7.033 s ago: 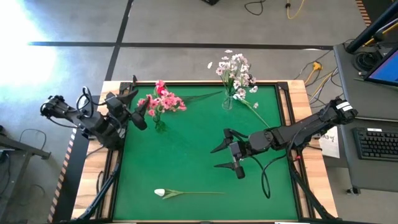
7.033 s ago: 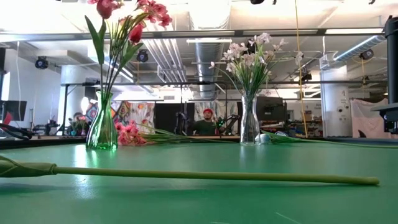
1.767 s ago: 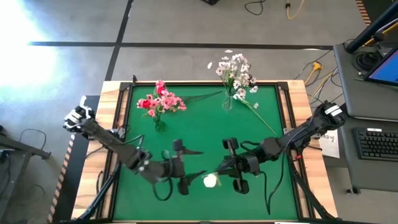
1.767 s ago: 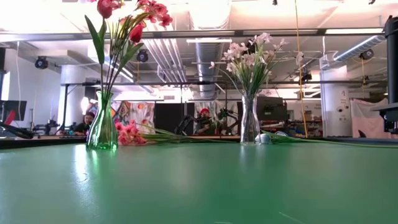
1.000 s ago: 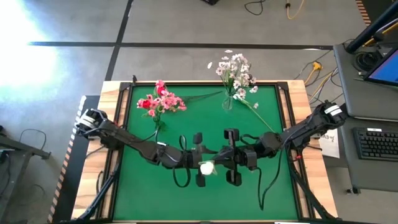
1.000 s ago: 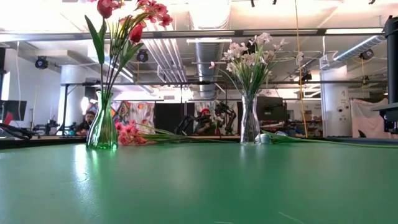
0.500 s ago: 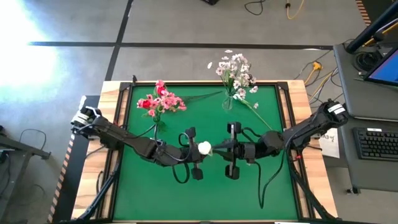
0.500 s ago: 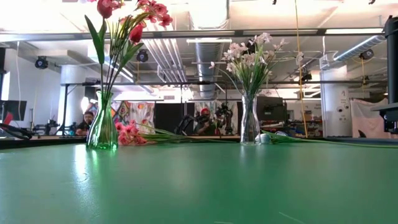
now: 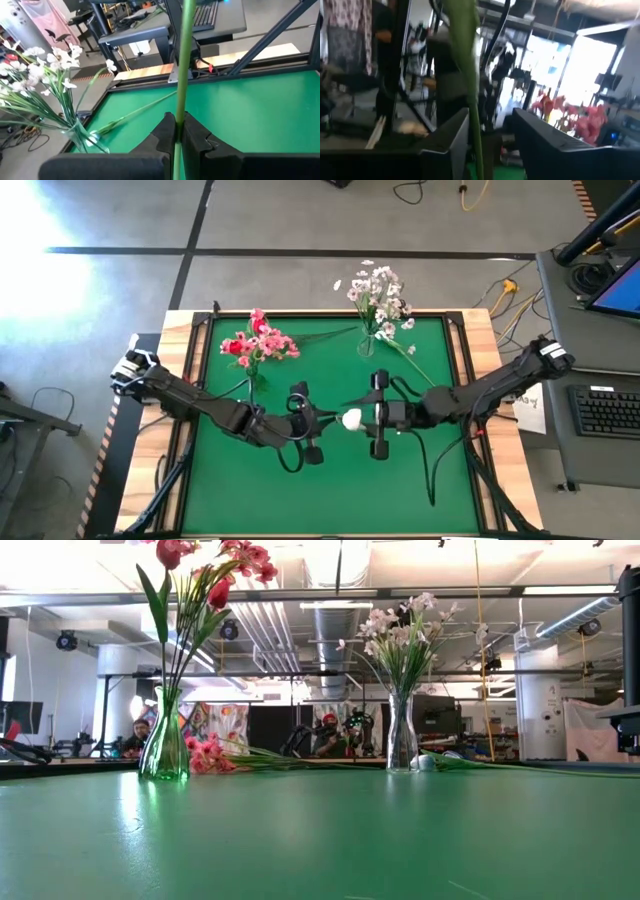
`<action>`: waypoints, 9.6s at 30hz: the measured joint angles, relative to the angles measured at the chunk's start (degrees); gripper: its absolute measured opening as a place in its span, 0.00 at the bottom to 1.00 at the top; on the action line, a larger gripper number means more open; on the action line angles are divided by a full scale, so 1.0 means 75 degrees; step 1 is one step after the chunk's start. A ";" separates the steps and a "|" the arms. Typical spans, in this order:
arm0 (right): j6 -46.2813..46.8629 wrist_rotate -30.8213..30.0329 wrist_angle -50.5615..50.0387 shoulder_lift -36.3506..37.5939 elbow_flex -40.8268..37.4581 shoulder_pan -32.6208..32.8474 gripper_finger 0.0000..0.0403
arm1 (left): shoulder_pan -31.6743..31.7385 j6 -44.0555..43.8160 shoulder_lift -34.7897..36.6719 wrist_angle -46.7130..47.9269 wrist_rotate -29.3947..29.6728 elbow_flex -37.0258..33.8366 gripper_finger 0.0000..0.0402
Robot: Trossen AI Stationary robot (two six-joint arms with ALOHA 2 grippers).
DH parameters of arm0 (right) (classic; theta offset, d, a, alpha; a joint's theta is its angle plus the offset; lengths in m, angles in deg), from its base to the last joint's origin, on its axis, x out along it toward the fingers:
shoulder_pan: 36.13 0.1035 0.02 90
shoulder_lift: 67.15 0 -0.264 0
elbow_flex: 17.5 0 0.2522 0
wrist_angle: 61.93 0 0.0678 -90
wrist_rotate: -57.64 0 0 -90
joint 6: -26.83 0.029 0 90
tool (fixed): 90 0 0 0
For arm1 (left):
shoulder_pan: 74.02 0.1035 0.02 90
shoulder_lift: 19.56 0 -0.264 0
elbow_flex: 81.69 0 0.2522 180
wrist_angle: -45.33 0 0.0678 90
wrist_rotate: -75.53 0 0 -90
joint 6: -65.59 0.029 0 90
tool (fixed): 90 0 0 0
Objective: Sort flowers into vase by color
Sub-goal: Put the bottom white flower into the transparent vase, then put the white flower into the transparent vase
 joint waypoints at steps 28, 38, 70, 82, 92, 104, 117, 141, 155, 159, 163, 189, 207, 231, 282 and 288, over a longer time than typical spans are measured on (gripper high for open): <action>0.0566 -0.0101 -0.2127 -0.0061 0.1071 0.0001 0.03 | 0.0003 -0.0255 -0.0017 0.0091 0.0005 0.0000 0.18; 0.0233 -0.1603 -0.2153 -0.0022 0.1071 -0.0018 0.03 | -0.0070 -0.0230 0.0163 0.0674 0.0008 0.0000 0.40; 0.0367 -0.3613 -0.2180 0.1317 0.0357 -0.2124 0.03 | -0.1100 -0.0674 0.1744 0.1217 0.1162 -0.0961 0.42; 0.0342 -0.3782 -0.2171 0.1128 0.0354 -0.3537 0.03 | -0.2182 -0.1042 0.3117 0.1192 0.3202 -0.1789 0.42; 0.1417 -0.3305 -0.2180 0.1035 0.0251 -0.4639 0.03 | -0.2906 -0.1039 0.3634 0.1220 0.4617 -0.1906 0.42; 0.1572 -0.3309 -0.2086 0.0440 0.0109 -0.4901 0.03 | -0.3083 -0.1020 0.3956 0.1561 0.5209 -0.1906 0.42; 0.1887 -0.3355 -0.2291 0.0277 0.0106 -0.5073 0.03 | -0.3083 -0.1049 0.3987 0.1812 0.5808 -0.1906 0.42; 0.2576 -0.2974 -0.3004 0.0389 0.0106 -0.5081 0.51 | -0.3080 -0.1317 0.3987 0.1804 0.5819 -0.2109 0.42; 0.3230 -0.2968 -0.4557 0.1199 0.0108 -0.4918 0.76 | -0.3080 -0.1643 0.3880 0.1963 0.5307 -0.2361 0.42; 0.3229 -0.2963 -0.4868 0.1474 0.0109 -0.4661 0.79 | -0.3080 -0.1648 0.3800 0.1971 0.4810 -0.2361 0.42; 0.3226 -0.2960 -0.4957 0.1730 0.0109 -0.4310 0.80 | -0.3080 -0.1649 0.3669 0.1999 0.4414 -0.2361 0.42; 0.3068 -0.2974 -0.5015 0.2195 0.0112 -0.3419 0.79 | -0.3080 -0.1707 0.3305 0.2146 0.4312 -0.2361 0.42; 0.2875 -0.2965 -0.5065 0.2390 0.0112 -0.2057 0.76 | -0.3070 -0.1824 0.3305 0.2146 0.4309 -0.2361 0.42; 0.4028 -0.1998 -0.6383 0.1925 0.0115 -0.0742 0.74 | -0.3057 -0.1824 0.3308 0.2204 0.4312 -0.2366 0.42; 0.8822 -0.1512 -1.1153 0.1501 -0.2790 -0.3050 0.62 | -0.2943 -0.1850 0.3311 0.2198 0.4318 -0.2369 0.42; 0.8006 -0.1494 -1.0837 0.1507 -0.2902 -0.3779 0.62 | -0.2943 -0.1853 0.3311 0.2199 0.4318 -0.2369 0.42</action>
